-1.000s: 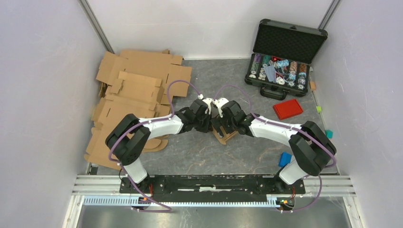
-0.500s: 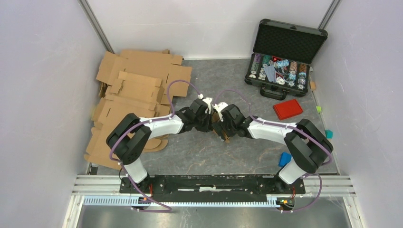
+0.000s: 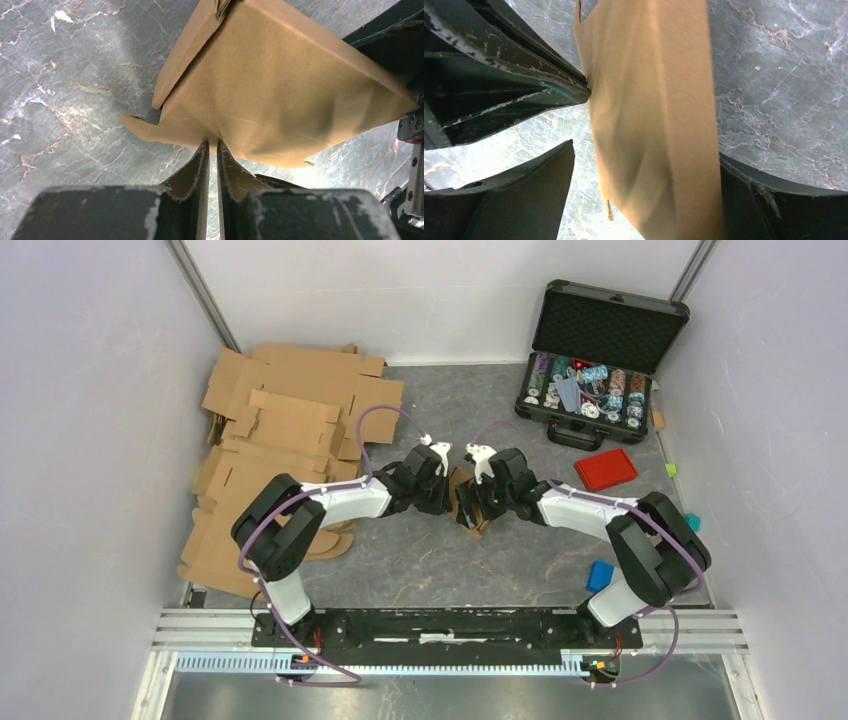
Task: Fold the paper box
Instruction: Close the paper box at the center of the board.
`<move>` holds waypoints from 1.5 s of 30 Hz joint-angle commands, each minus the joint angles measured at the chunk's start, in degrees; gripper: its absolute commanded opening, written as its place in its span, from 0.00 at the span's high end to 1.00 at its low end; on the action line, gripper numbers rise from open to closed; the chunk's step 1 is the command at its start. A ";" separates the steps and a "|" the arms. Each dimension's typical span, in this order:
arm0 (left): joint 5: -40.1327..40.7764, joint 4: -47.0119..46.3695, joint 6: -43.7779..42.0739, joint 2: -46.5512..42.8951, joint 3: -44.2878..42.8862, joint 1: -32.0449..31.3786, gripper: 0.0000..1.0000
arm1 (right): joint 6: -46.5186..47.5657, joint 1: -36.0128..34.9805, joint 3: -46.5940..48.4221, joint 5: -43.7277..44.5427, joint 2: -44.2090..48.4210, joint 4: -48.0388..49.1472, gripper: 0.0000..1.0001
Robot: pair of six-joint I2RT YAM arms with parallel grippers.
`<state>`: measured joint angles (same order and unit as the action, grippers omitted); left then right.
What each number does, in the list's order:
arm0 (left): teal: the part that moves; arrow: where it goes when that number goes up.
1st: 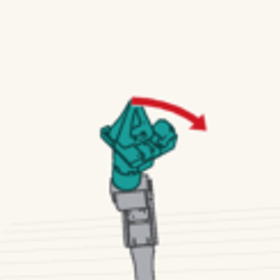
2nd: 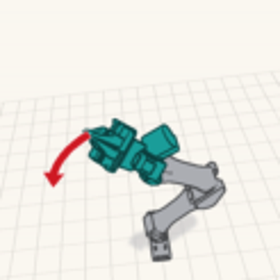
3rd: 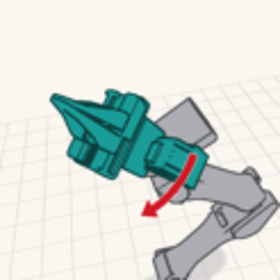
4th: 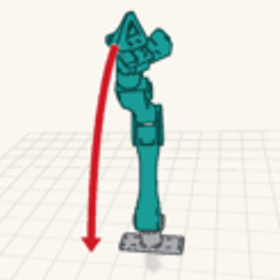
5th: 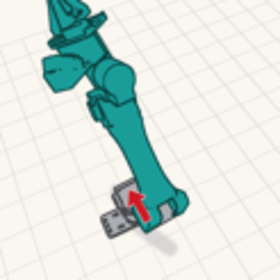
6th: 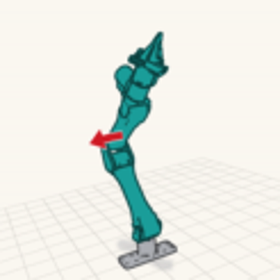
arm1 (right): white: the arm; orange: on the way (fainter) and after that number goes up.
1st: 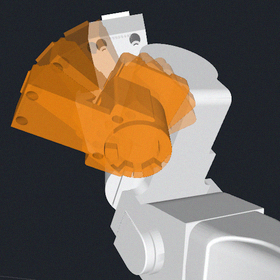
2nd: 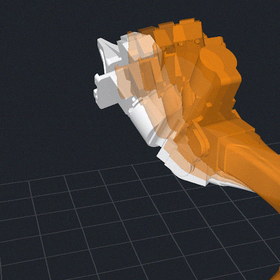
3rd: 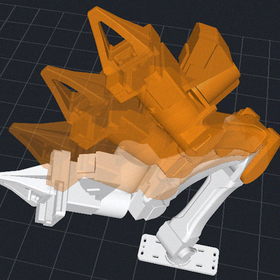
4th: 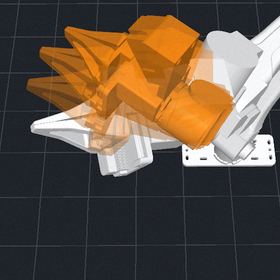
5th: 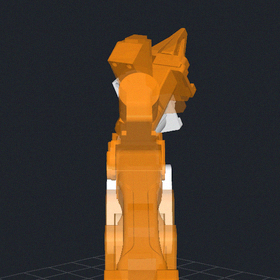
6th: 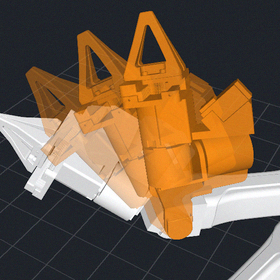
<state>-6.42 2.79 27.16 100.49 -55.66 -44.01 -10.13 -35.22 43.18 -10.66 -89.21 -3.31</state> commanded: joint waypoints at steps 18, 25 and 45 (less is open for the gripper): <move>-0.19 -1.16 1.44 -0.99 -1.96 0.15 0.85 | -12.75 11.24 -9.86 -17.27 6.87 16.02 0.84; 5.11 -2.61 -1.45 -18.41 8.31 1.06 0.76 | -17.61 14.89 -10.48 -26.05 8.93 17.50 0.91; 2.59 -54.11 -27.69 -52.58 43.89 2.90 0.00 | -42.98 17.49 -8.86 -39.32 23.81 16.00 0.91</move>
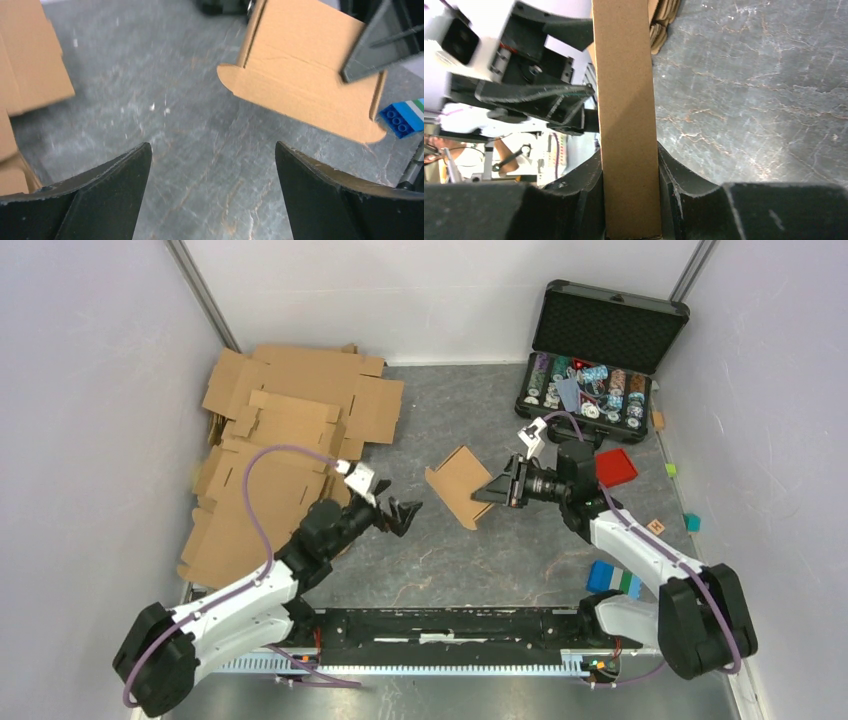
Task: Fold the paper box
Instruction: Close the paper box at the center of the board.
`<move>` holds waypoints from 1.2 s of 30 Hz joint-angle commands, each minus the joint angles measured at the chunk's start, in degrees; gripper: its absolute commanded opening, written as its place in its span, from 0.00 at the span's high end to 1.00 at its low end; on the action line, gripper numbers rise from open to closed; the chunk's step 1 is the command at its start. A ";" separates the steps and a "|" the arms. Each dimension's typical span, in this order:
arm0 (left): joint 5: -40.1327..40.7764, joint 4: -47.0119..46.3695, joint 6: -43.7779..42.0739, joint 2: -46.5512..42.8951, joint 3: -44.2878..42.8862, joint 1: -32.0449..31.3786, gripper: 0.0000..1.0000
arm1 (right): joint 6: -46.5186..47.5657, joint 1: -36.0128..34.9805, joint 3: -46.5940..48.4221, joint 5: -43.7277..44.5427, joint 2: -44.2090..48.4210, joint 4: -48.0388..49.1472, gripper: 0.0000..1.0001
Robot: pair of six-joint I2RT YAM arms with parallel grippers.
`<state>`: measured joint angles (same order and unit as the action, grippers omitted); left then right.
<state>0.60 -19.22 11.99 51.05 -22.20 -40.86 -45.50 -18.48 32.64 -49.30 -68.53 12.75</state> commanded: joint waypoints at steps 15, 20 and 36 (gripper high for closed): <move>-12.43 -30.21 -73.89 8.57 1.64 -15.98 0.00 | -26.95 0.64 0.67 2.55 13.71 -5.34 0.90; -9.91 -32.75 -81.21 13.25 -1.72 -18.72 0.00 | -28.09 0.65 1.08 1.43 14.97 -6.11 0.90; 3.05 -42.29 -101.52 31.06 -7.88 -25.57 0.18 | -29.47 0.66 1.55 -0.53 16.68 -7.20 0.90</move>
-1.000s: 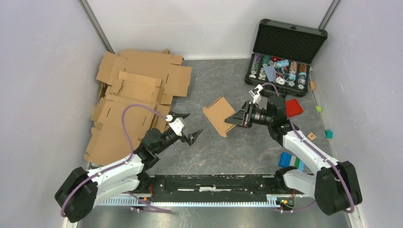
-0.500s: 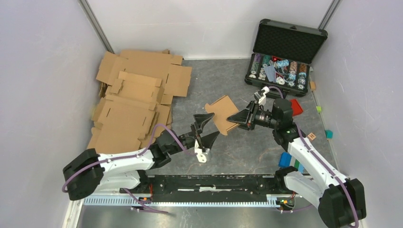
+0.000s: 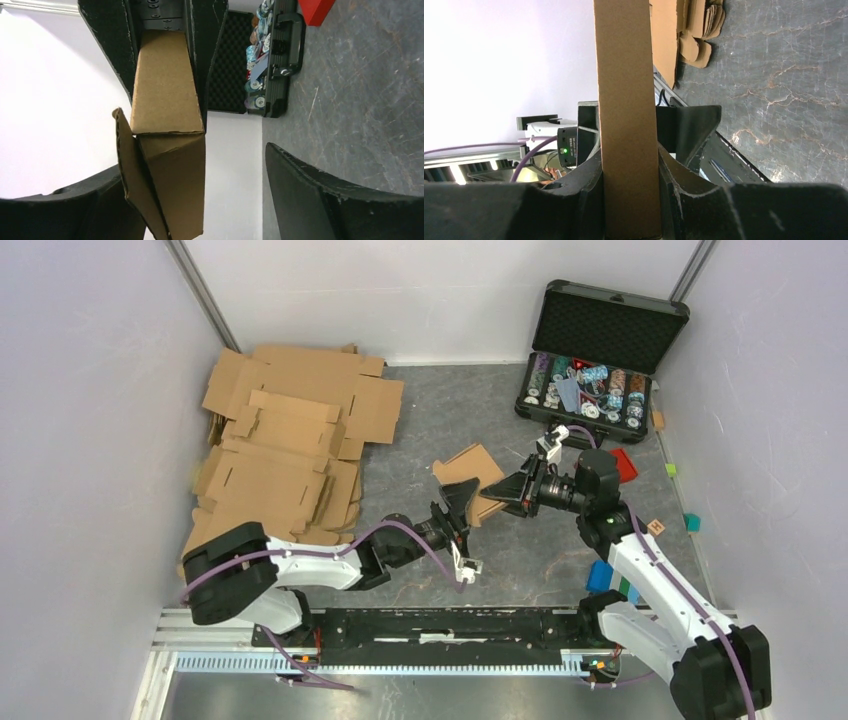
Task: Fold the paper box
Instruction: Close the paper box at the center of the board.
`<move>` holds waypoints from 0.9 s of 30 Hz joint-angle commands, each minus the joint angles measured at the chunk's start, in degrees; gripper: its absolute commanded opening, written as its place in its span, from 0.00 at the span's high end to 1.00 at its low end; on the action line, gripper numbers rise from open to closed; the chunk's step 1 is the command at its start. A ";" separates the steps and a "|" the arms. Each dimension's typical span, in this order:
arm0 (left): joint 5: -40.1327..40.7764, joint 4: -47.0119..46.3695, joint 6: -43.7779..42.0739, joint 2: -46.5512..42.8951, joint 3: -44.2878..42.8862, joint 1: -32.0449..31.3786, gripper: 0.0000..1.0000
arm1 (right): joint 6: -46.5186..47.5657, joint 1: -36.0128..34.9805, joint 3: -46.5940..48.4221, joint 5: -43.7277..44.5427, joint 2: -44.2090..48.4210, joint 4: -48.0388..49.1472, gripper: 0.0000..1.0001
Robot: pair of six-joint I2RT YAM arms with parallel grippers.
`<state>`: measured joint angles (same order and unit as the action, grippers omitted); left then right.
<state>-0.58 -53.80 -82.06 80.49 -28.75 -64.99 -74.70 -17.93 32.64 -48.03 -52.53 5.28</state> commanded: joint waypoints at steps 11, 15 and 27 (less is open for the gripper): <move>6.39 -5.01 -7.46 -0.96 -0.69 -2.85 0.69 | 0.22 0.13 1.03 -1.45 0.08 0.43 0.84; 7.50 -5.97 -6.58 -1.31 0.43 -3.98 0.82 | 1.35 0.18 0.47 0.26 0.20 -0.24 0.69; 8.90 -5.25 11.92 -8.43 8.40 -5.88 0.81 | 11.63 6.64 2.98 4.66 0.18 -6.88 0.02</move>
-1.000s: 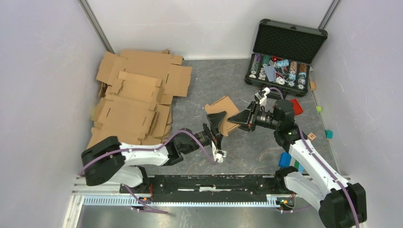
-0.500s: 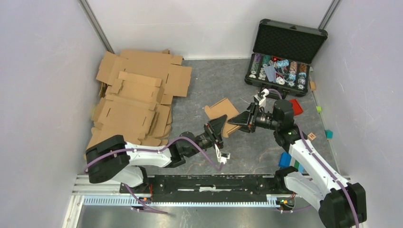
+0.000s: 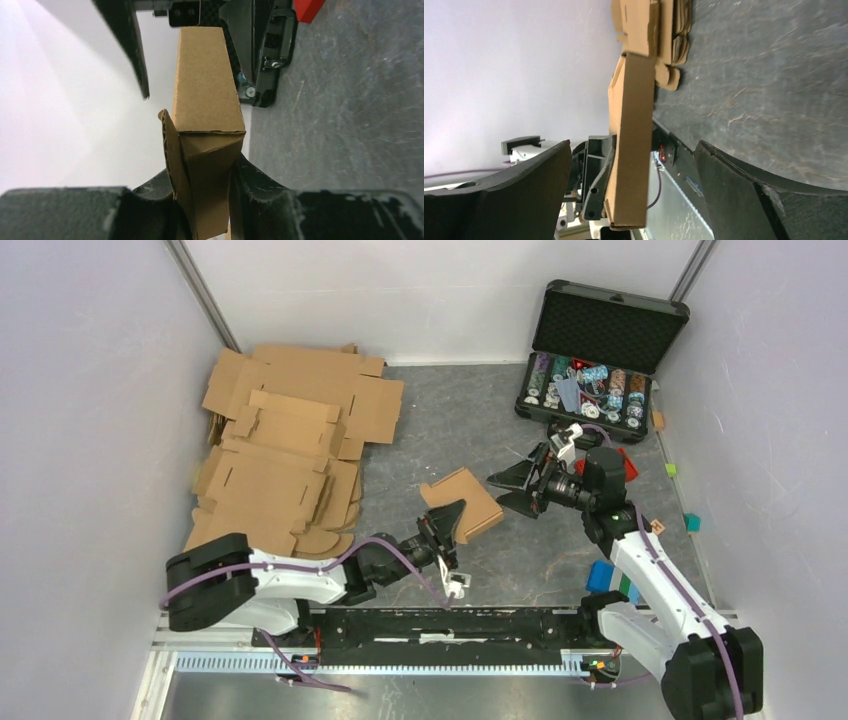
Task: Fold the paper box
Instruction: Close the paper box at the center of the board.
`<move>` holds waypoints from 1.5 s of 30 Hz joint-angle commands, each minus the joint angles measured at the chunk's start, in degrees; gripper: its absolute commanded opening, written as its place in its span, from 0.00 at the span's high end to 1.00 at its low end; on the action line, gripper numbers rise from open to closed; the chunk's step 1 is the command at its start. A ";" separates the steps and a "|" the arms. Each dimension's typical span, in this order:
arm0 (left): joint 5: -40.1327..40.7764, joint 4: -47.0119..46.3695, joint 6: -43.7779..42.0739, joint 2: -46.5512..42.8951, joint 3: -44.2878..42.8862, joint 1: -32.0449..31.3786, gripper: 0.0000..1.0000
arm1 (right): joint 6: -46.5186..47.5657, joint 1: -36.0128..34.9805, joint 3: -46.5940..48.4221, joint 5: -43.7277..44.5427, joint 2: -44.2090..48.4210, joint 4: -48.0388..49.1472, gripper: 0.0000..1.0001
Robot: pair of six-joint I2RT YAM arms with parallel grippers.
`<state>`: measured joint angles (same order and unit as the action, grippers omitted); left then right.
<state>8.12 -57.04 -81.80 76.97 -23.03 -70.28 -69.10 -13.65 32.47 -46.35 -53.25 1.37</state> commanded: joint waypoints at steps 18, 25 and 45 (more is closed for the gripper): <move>-9.07 48.33 60.43 -19.06 -9.56 0.06 0.67 | 42.18 3.77 -9.98 1.59 15.51 17.93 0.06; -10.58 75.97 66.13 -7.35 -24.91 0.39 0.76 | 29.48 2.04 -30.92 -0.33 17.12 66.28 0.02; -1.07 90.54 70.08 -0.53 -31.86 2.89 0.76 | 31.70 -0.55 -45.45 8.55 9.86 93.73 0.02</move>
<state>4.64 31.03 -14.63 77.23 -52.31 -68.55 -42.35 -13.54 0.64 -35.51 -42.39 82.76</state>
